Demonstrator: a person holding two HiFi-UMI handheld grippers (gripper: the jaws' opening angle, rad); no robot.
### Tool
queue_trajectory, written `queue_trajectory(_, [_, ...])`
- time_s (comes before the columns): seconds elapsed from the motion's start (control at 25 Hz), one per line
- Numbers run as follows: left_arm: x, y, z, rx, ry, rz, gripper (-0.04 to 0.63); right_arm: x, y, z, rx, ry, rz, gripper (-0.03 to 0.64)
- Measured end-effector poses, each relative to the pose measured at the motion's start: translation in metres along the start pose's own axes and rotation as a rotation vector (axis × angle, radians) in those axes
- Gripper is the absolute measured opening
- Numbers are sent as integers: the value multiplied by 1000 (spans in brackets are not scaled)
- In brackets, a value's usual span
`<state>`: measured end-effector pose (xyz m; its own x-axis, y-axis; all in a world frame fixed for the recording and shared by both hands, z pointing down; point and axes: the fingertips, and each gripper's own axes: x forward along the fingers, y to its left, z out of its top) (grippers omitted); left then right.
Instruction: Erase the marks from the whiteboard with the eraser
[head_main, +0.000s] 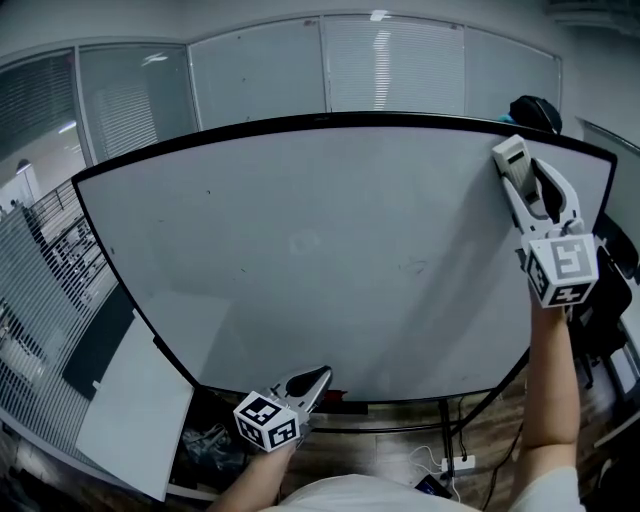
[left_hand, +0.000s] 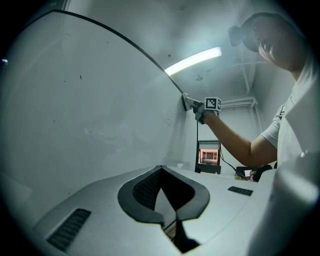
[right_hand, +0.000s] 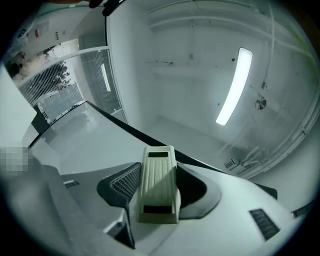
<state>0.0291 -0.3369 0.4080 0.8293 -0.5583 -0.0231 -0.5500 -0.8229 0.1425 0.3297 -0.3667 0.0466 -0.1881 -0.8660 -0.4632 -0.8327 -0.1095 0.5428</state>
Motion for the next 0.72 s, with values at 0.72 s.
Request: queue_trajectory(0.72, [-34,39,-18,-25,38,100,6,-49,271,-81,-38,-5,367,235])
